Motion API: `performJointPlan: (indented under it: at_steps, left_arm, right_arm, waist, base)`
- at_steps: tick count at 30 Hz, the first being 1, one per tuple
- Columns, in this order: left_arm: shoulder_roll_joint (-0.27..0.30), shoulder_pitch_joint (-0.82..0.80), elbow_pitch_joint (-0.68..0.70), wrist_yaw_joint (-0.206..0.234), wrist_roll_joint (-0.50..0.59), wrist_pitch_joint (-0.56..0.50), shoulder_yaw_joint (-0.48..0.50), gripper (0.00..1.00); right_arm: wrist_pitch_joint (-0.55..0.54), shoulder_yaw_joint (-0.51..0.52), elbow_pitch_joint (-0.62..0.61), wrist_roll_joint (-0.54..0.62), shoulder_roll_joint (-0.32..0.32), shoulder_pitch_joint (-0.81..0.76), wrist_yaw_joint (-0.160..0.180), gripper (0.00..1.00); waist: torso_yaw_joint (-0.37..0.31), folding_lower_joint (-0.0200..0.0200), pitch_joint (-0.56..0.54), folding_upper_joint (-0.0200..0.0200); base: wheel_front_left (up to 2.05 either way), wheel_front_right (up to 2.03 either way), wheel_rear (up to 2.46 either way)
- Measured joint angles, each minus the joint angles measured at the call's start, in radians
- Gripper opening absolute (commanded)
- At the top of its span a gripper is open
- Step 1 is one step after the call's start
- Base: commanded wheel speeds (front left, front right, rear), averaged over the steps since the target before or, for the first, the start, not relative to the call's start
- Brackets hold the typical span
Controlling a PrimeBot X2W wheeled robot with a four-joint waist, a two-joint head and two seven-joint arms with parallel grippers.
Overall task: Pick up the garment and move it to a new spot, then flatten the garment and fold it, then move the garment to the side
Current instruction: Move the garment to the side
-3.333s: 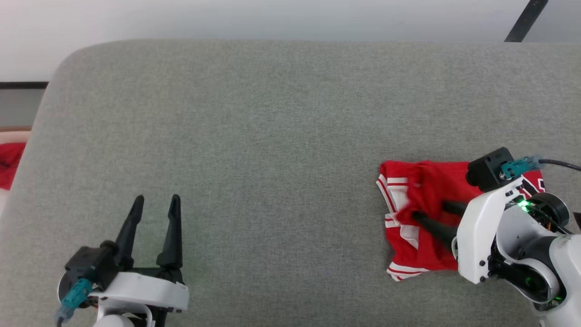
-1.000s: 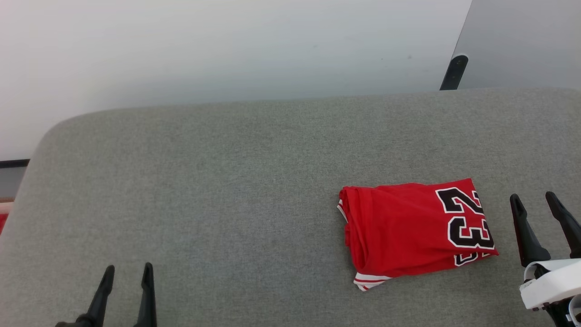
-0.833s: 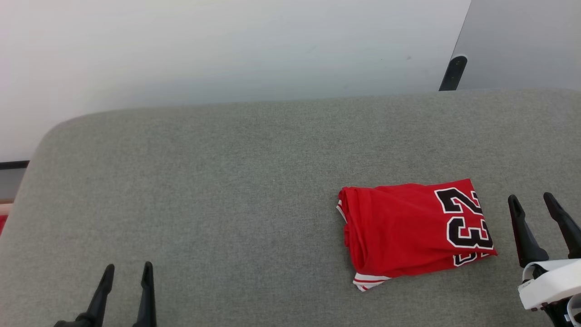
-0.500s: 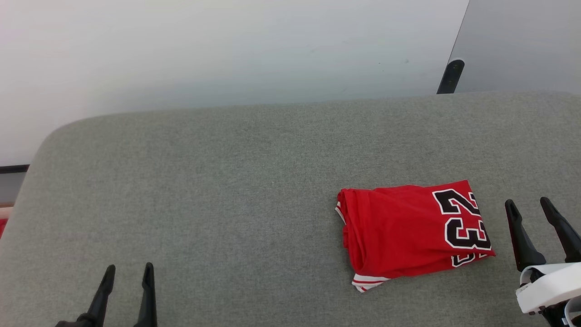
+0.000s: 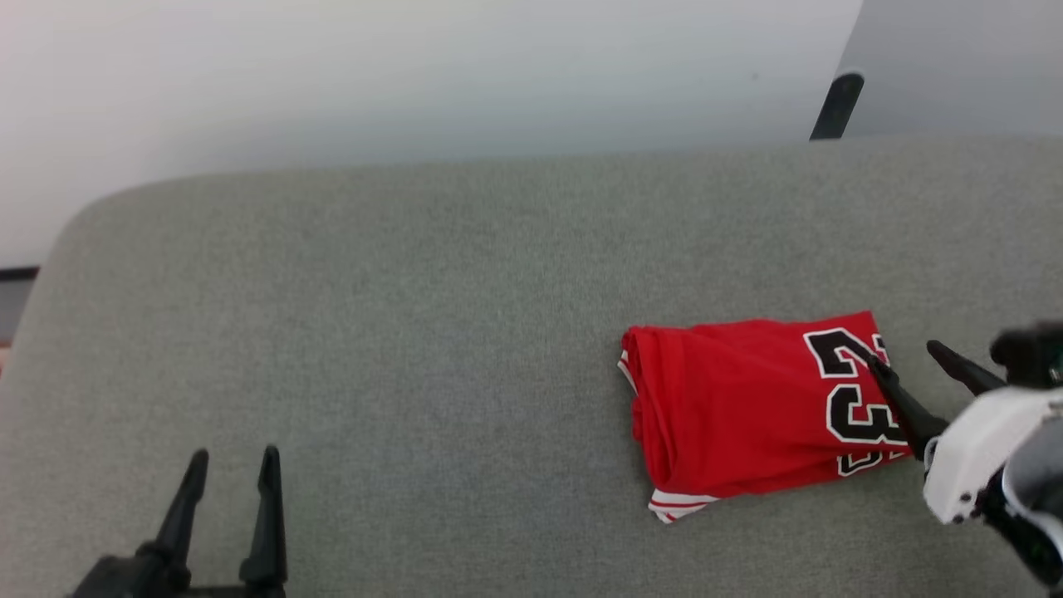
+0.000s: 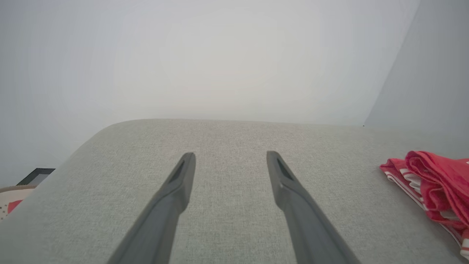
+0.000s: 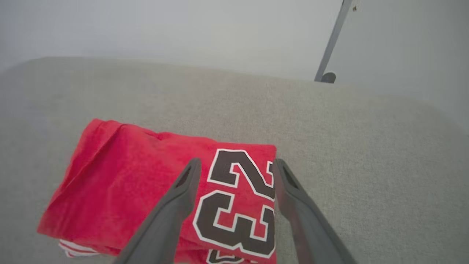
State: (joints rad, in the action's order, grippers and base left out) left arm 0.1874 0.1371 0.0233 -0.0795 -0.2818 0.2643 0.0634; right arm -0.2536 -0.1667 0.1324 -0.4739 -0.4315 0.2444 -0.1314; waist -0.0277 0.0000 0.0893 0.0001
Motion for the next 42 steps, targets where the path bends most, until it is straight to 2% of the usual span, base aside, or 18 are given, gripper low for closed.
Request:
performJointPlan:
  at_steps: [5, 11, 15, 24, 25, 26, 27, 28, 29, 35, 42]
  left_arm:
    - [0.008, -0.069, -0.007, -0.011, 0.001, 0.0, -0.013, 1.0]
    - [0.009, -0.125, -0.021, -0.022, 0.001, 0.0, -0.023, 1.0]
    - [0.008, -0.158, -0.03, -0.028, 0.004, 0.0, -0.033, 1.0]
    - [0.004, -0.22, -0.044, -0.04, 0.006, 0.0, -0.044, 1.0]
    - [0.002, -0.225, -0.045, -0.04, 0.006, 0.0, -0.045, 1.0]
    - [0.001, -0.228, -0.048, -0.04, 0.006, 0.0, -0.045, 1.0]
    - [-0.001, -0.232, -0.052, -0.043, 0.007, 0.0, -0.046, 1.0]
    - [-0.002, -0.235, -0.055, -0.044, 0.008, 0.0, -0.047, 1.0]
    - [-0.003, -0.237, -0.059, -0.044, 0.011, 0.0, -0.047, 1.0]
    - [-0.004, -0.242, -0.071, -0.045, 0.018, 0.0, -0.049, 1.0]
    - [0.011, -0.242, -0.065, -0.048, 0.027, 0.0, -0.053, 1.0]
  right_arm:
    - [-0.278, -0.047, 0.039, -0.066, -0.058, 0.109, 0.0, 1.0]
    - [-0.514, -0.009, 0.063, -0.145, -0.093, 0.18, 0.0, 1.0]
    - [-0.587, 0.001, 0.091, -0.161, -0.092, 0.204, 0.0, 1.0]
    - [-0.591, 0.011, 0.143, -0.178, -0.075, 0.244, 0.0, 1.0]
    - [-0.587, 0.011, 0.143, -0.178, -0.075, 0.248, 0.0, 0.92]
    - [-0.583, 0.01, 0.143, -0.178, -0.077, 0.251, 0.0, 0.56]
    - [-0.581, 0.009, 0.143, -0.178, -0.077, 0.256, 0.0, 0.47]
    - [-0.573, 0.009, 0.143, -0.18, -0.078, 0.258, 0.0, 0.21]
    - [-0.565, 0.009, 0.143, -0.185, -0.079, 0.258, 0.0, 0.0]
    - [-0.485, 0.002, 0.155, -0.198, -0.062, 0.266, 0.0, 0.0]
    - [-0.375, 0.033, 0.189, -0.211, -0.05, 0.266, -0.004, 0.0]
  waist:
    - [0.003, 0.0, 0.066, 0.0]
    - [0.015, 0.0, 0.143, 0.0]
    - [0.025, 0.0, 0.189, 0.0]
    - [0.048, 0.0, 0.281, 0.0]
    - [0.05, 0.0, 0.29, -0.0001]
    - [0.052, 0.0, 0.298, 0.0]
    - [0.053, 0.0, 0.305, 0.0]
    - [0.055, 0.0, 0.311, 0.0]
    - [0.055, 0.0, 0.316, 0.0]
    - [0.042, 0.0, 0.311, 0.0]
    - [-0.01, 0.0, 0.297, 0.0]
  base:
    - [0.0, 0.0, 0.0]
    - [0.0, 0.0, 0.0]
    - [0.0, 0.0, 0.0]
    - [0.0, 0.0, 0.0]
    - [0.0, 0.0, 0.0]
    - [0.0, 0.0, 0.0]
    - [0.0, 0.0, 0.0]
    - [0.0, 0.0, 0.0]
    - [0.0, 0.0, 0.0]
    - [0.0, 0.0, 0.0]
    - [0.0, 0.0, 0.0]
